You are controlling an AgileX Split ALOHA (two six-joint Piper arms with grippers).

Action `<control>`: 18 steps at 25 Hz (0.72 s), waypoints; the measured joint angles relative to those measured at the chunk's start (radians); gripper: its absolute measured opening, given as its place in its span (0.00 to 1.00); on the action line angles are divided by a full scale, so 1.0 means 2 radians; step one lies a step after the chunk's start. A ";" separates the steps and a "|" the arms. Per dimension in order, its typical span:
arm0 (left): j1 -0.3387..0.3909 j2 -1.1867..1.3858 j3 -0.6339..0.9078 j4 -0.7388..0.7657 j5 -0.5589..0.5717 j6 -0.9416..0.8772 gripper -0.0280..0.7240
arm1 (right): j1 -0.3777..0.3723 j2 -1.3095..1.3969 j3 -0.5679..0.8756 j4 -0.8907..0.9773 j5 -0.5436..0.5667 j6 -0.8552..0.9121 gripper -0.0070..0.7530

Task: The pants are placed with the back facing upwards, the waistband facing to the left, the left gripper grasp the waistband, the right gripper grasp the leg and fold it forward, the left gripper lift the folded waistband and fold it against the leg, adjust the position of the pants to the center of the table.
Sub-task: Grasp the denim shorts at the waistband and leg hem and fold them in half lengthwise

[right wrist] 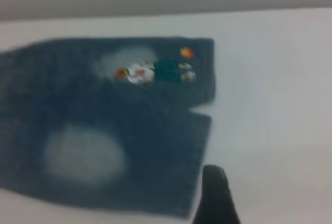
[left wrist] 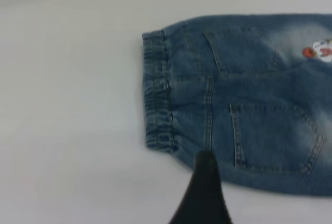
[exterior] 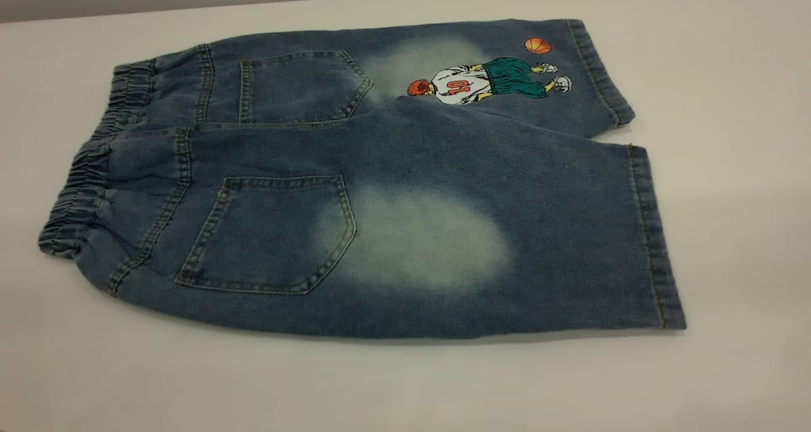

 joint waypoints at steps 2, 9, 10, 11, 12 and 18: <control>0.000 0.017 -0.013 -0.002 0.012 -0.001 0.76 | 0.000 0.003 -0.003 0.006 0.002 0.006 0.57; 0.000 0.155 -0.037 0.000 -0.039 -0.058 0.73 | 0.000 0.122 -0.006 0.042 -0.052 -0.034 0.57; 0.000 0.177 -0.037 0.002 -0.058 -0.067 0.72 | 0.000 0.142 -0.006 0.049 -0.062 -0.042 0.57; 0.000 0.203 -0.037 0.002 -0.076 -0.071 0.71 | 0.000 0.167 -0.006 0.055 -0.074 -0.051 0.57; 0.000 0.226 -0.037 0.002 -0.095 -0.072 0.71 | 0.000 0.192 -0.006 0.063 -0.086 -0.059 0.57; 0.000 0.386 -0.037 0.011 -0.186 -0.064 0.71 | 0.000 0.334 -0.006 0.123 -0.152 -0.079 0.57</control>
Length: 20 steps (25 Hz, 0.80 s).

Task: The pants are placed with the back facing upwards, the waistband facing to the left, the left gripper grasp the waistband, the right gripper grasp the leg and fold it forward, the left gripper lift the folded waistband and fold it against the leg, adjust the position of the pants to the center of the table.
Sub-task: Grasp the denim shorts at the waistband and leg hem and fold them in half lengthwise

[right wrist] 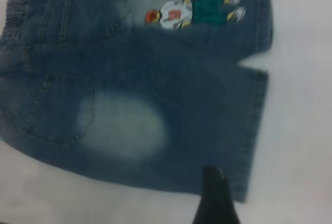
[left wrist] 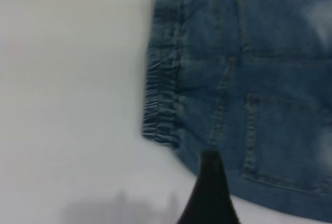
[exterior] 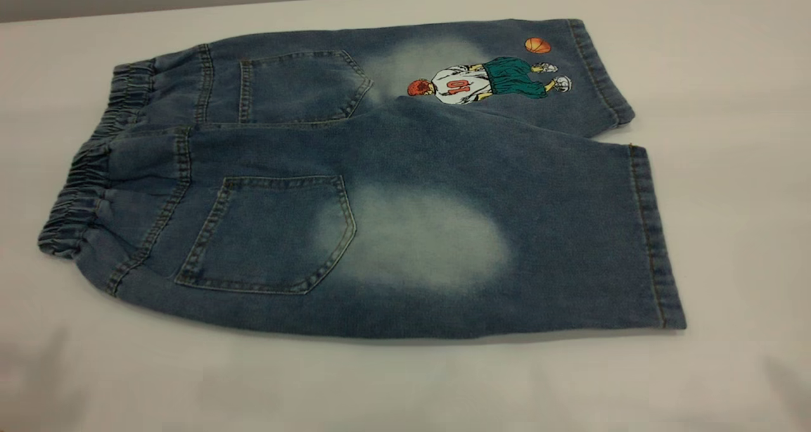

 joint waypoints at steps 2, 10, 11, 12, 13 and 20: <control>0.000 0.058 0.000 0.003 -0.027 -0.002 0.71 | 0.000 0.048 0.000 0.022 -0.021 -0.012 0.57; 0.054 0.273 -0.012 -0.009 -0.112 -0.004 0.71 | 0.000 0.210 0.000 0.113 -0.085 -0.076 0.57; 0.062 0.293 -0.019 -0.013 -0.113 0.000 0.71 | 0.000 0.228 0.000 0.126 -0.091 -0.085 0.57; 0.070 0.320 -0.025 -0.018 -0.112 0.005 0.71 | 0.001 0.246 0.000 0.138 -0.097 -0.095 0.57; 0.072 0.338 -0.030 -0.022 -0.111 0.007 0.71 | 0.001 0.262 0.000 0.149 -0.101 -0.107 0.57; 0.071 0.454 -0.084 -0.043 -0.108 0.024 0.71 | 0.001 0.348 0.000 0.247 -0.120 -0.201 0.57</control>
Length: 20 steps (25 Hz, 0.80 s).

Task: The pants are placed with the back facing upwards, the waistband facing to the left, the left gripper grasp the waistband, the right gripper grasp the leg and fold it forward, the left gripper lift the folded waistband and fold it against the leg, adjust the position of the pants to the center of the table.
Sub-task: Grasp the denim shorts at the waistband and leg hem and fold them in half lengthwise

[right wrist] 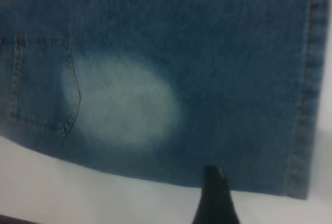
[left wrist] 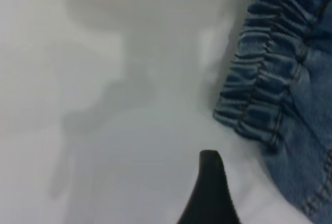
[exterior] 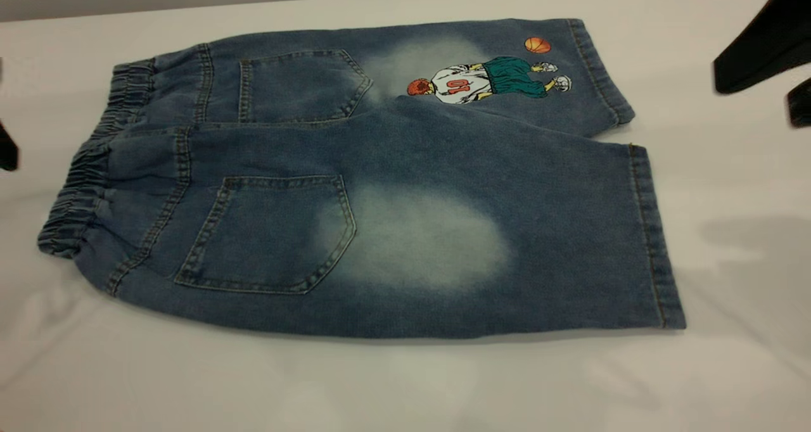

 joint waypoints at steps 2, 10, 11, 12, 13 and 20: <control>0.000 0.027 -0.016 0.000 0.000 0.000 0.71 | 0.000 0.015 0.000 0.029 -0.001 -0.027 0.57; -0.001 0.123 -0.062 -0.038 0.002 0.029 0.71 | 0.000 0.033 0.000 0.082 -0.001 -0.091 0.57; -0.001 0.130 -0.064 -0.046 0.000 0.029 0.71 | 0.000 0.033 0.000 0.082 -0.001 -0.091 0.57; -0.001 0.138 -0.067 -0.052 -0.001 0.037 0.71 | 0.000 0.033 0.000 0.082 -0.001 -0.091 0.57; -0.001 0.144 -0.069 -0.057 -0.001 0.047 0.71 | 0.000 0.033 0.000 0.082 -0.002 -0.091 0.57; -0.001 0.177 -0.069 -0.087 -0.015 0.069 0.71 | 0.000 0.033 0.000 0.081 -0.003 -0.092 0.57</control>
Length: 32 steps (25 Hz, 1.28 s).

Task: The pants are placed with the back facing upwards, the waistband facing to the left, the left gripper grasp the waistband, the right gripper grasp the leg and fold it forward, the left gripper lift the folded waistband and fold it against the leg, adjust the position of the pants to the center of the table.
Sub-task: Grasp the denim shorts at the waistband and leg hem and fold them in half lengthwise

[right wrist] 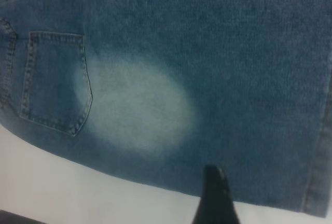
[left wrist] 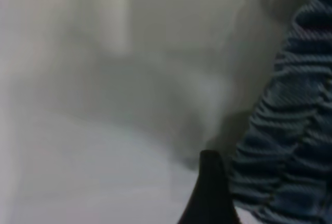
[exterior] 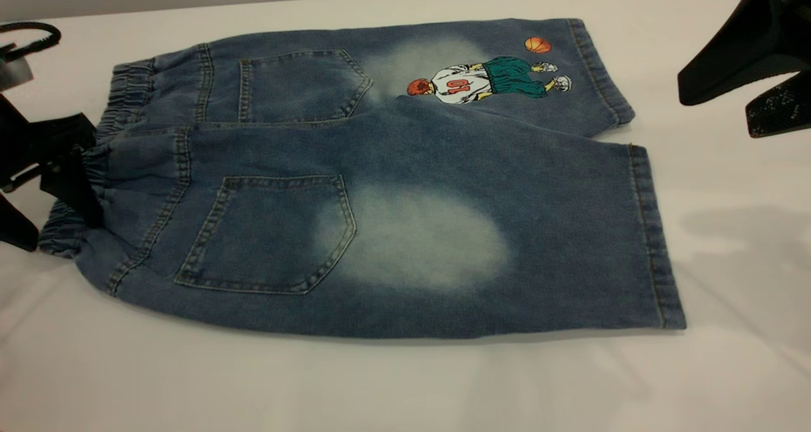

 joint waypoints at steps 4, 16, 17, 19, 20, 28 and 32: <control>0.000 0.018 -0.001 -0.001 -0.003 0.000 0.70 | 0.000 0.000 0.000 0.000 0.000 0.000 0.57; -0.049 0.027 0.000 0.002 -0.026 0.008 0.22 | 0.001 0.025 0.006 0.008 0.053 0.000 0.57; -0.058 0.024 0.001 0.002 -0.029 0.008 0.22 | 0.001 0.031 0.010 0.010 0.056 0.000 0.57; -0.075 0.015 0.001 0.001 -0.029 0.008 0.22 | 0.001 0.049 0.020 0.023 0.050 0.002 0.57; -0.084 0.008 0.002 0.000 -0.025 0.008 0.22 | 0.001 0.058 0.025 0.027 0.046 0.002 0.57; -0.100 -0.076 0.002 0.000 -0.012 0.008 0.22 | 0.001 0.153 0.040 0.111 -0.017 -0.084 0.57; -0.100 -0.097 0.001 0.000 -0.005 0.008 0.22 | 0.001 0.192 0.040 0.166 -0.055 -0.137 0.57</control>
